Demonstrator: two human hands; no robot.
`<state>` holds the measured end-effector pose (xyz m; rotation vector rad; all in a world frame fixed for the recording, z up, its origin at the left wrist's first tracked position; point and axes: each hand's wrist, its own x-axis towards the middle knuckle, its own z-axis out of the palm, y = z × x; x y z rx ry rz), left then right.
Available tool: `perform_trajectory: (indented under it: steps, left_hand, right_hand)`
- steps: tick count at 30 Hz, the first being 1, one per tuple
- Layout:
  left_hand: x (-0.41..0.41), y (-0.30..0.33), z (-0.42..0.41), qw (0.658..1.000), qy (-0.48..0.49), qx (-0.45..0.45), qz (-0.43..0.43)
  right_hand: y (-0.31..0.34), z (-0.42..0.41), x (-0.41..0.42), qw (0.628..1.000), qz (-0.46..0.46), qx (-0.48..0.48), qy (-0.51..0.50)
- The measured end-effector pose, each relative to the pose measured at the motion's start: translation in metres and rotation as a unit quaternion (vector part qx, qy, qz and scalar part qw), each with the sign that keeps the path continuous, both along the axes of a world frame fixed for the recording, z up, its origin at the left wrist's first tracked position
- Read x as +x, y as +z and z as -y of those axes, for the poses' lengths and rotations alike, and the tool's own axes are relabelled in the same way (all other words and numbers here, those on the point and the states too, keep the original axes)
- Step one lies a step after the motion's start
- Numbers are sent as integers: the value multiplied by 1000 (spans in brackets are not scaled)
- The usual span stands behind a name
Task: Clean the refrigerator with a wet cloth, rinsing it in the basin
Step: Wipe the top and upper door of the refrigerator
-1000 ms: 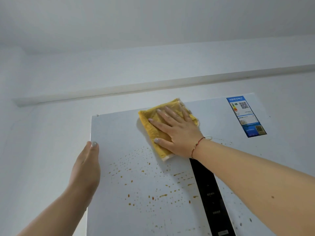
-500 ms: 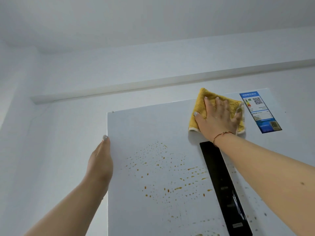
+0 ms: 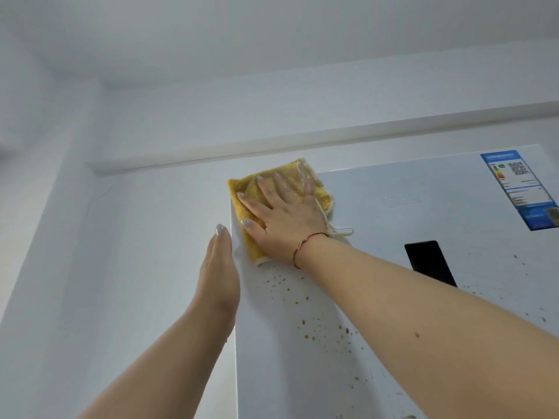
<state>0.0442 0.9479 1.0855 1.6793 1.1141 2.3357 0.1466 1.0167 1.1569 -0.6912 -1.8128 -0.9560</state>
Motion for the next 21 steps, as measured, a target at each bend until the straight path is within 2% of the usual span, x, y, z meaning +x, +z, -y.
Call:
perform_trajectory:
  steps: [8, 11, 14, 17, 19, 21]
  left_hand:
    - [17, -3, 9, 1000, -4, 22, 19]
    - [18, -4, 14, 1000, -8, 12, 23]
    - [14, -8, 19, 999, 15, 19, 24]
    - [16, -13, 23, 998, 36, 44, -20]
    - [21, -11, 24, 997, 34, 48, -57]
    - [23, -5, 23, 996, 25, 41, -79]
  right_hand:
    - [-77, -23, 54, 993, 86, 73, 21]
    - [-90, -39, 96, 998, 43, 46, 5]
    - [-82, -45, 126, 998, -60, -26, -24]
    - [-52, -39, 118, 984, -155, -78, -31]
    - [-32, -31, 95, 982, -163, -91, -35]
    - [-20, -19, 69, 987, -132, -84, -34]
